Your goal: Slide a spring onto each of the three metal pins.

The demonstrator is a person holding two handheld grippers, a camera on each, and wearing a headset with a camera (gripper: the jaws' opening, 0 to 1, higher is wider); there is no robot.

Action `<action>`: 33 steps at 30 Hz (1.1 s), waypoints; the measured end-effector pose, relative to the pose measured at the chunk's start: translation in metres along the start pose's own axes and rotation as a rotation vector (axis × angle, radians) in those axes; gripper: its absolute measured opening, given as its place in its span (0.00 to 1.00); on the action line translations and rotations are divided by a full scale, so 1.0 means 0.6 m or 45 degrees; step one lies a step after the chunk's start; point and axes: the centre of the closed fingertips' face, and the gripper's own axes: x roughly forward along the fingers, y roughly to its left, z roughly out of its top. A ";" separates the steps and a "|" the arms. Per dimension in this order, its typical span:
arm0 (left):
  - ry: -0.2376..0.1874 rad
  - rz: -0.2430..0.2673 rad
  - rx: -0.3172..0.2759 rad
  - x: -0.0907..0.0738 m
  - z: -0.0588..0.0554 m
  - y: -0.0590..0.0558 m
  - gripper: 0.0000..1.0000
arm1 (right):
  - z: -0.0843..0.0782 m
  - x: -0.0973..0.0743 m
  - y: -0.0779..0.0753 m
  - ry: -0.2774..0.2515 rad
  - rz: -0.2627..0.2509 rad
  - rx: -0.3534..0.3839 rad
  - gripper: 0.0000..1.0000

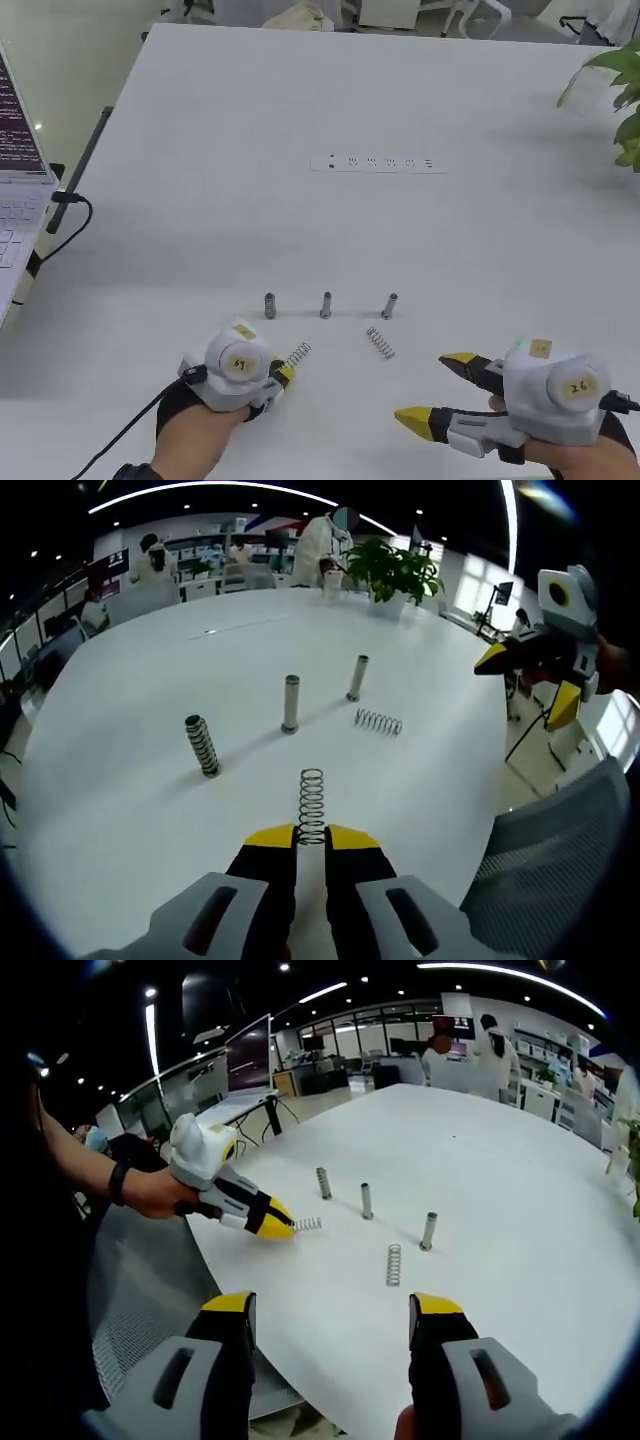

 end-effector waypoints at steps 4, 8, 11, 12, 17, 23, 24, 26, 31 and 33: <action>-0.007 -0.002 0.010 -0.010 -0.002 -0.004 0.02 | 0.002 0.005 0.003 -0.002 0.017 -0.002 0.60; -0.007 -0.001 0.045 -0.021 -0.006 -0.006 0.03 | 0.003 0.011 0.005 0.002 0.033 -0.011 0.59; -0.020 -0.002 0.053 -0.033 -0.005 -0.004 0.03 | 0.007 0.015 0.009 0.002 0.050 -0.018 0.59; -0.026 -0.005 0.054 -0.038 -0.002 -0.004 0.03 | 0.009 0.016 0.010 0.002 0.056 -0.022 0.59; -0.054 -0.014 0.080 -0.056 0.006 -0.004 0.03 | 0.013 0.024 0.015 0.003 0.081 -0.033 0.58; -0.081 -0.024 0.095 -0.078 0.012 -0.005 0.03 | 0.018 0.032 0.027 0.010 0.119 -0.051 0.57; -0.085 -0.026 0.097 -0.081 0.013 -0.005 0.03 | 0.019 0.033 0.029 0.012 0.124 -0.054 0.57; -0.094 -0.033 0.108 -0.088 0.016 -0.007 0.03 | 0.020 0.038 0.032 0.016 0.138 -0.063 0.57; -0.128 -0.051 0.138 -0.105 0.032 -0.015 0.03 | 0.026 0.046 0.043 0.025 0.175 -0.087 0.56; -0.142 -0.058 0.146 -0.110 0.040 -0.019 0.03 | 0.029 0.049 0.046 0.024 0.188 -0.096 0.55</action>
